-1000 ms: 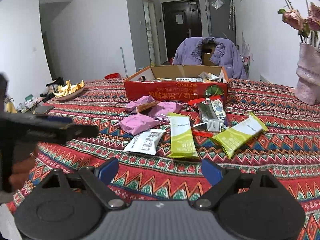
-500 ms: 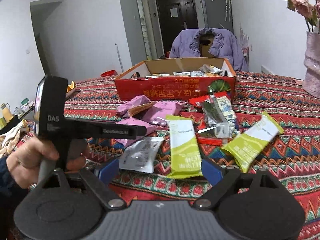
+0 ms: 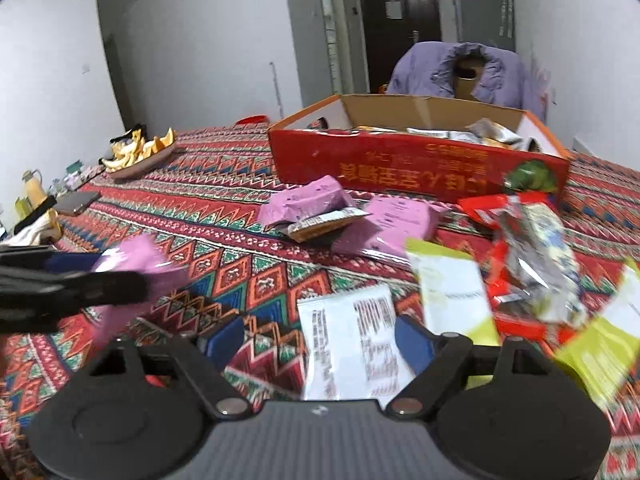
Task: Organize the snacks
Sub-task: 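Grasp a pink packet with the left tool while the right tool grasps a white printed packet, then lower both packets into the box and open both tools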
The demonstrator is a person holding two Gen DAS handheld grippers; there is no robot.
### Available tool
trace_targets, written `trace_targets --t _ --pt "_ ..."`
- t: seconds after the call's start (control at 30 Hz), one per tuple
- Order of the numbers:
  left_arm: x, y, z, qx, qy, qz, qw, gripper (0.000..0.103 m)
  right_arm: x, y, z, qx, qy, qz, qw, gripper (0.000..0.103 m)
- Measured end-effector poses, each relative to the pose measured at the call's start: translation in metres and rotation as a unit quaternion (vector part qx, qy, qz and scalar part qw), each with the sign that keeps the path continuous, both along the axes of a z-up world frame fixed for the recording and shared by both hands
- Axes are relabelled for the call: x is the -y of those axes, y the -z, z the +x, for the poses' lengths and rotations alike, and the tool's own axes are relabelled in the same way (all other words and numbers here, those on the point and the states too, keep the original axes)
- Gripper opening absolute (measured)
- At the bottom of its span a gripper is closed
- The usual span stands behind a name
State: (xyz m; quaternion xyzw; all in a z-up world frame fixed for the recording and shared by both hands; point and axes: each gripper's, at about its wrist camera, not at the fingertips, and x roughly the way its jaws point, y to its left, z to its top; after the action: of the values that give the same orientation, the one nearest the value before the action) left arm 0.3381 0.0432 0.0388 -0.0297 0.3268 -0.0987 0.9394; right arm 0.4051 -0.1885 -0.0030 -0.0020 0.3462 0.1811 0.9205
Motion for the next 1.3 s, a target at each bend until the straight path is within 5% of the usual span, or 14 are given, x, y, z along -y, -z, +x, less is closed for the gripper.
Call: trace_targets --t 0.17,0.23,0.37,0.8,1.03,1.3 --pt "-0.015 -0.006 -0.014 0.016 -0.044 0.012 0.9988 0.065 -0.002 0.008 -0.001 0.0 0.01 -0.026 1.0 0.068" --pt "-0.017 -0.009 -0.018 0.016 -0.042 0.005 0.999 0.065 -0.004 0.007 -0.01 0.005 0.014 -0.041 0.999 0.049" --pt "-0.009 -0.017 -0.031 0.028 -0.031 0.007 0.9991 0.065 0.004 0.0 -0.033 -0.006 0.017 -0.012 1.0 0.046" --pt "0.037 -0.038 -0.068 0.052 0.028 -0.015 0.9982 0.065 0.064 -0.057 -0.119 0.059 0.058 0.035 0.996 0.045" --pt "0.065 -0.077 0.018 0.05 0.046 -0.003 0.9977 0.065 0.096 -0.092 -0.07 0.07 0.044 0.074 0.994 0.045" --pt "0.096 -0.103 0.166 0.043 0.01 -0.011 0.999 0.065 0.125 -0.121 0.086 0.048 0.069 0.119 0.989 0.045"
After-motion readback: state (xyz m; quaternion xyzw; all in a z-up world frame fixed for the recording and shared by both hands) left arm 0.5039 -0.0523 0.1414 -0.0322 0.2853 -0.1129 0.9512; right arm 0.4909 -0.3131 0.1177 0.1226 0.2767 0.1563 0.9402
